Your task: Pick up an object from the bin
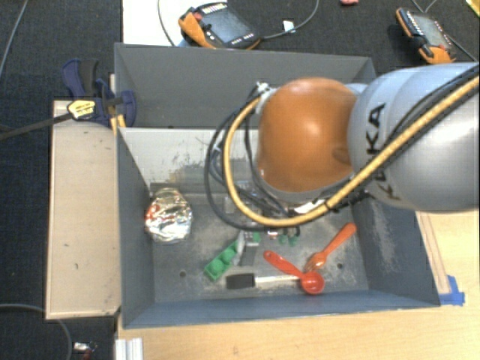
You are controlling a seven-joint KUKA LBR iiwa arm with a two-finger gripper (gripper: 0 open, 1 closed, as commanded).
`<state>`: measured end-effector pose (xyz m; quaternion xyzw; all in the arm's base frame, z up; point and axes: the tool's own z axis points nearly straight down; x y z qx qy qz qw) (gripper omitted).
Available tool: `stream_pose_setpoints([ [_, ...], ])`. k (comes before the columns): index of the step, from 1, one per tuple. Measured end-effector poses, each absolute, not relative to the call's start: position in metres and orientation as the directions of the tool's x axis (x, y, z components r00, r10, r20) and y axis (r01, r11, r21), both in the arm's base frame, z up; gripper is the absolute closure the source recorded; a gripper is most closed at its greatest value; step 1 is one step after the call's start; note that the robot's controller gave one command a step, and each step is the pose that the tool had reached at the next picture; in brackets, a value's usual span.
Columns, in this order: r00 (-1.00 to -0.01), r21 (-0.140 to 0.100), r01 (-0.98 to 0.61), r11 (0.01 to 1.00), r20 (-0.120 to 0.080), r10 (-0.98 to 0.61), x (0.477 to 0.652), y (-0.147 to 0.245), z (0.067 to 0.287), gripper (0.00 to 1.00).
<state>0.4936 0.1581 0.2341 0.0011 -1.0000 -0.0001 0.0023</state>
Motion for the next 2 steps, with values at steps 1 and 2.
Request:
stream_pose_setpoints([
  [1, -1.0, 0.001, 0.003, 1.0, -0.003, 0.003, 0.495, 0.157, 0.237, 0.0],
  [2, -0.976, 0.0, -0.219, 0.976, -0.006, -0.219, 0.512, 0.141, 0.141, 0.0],
])
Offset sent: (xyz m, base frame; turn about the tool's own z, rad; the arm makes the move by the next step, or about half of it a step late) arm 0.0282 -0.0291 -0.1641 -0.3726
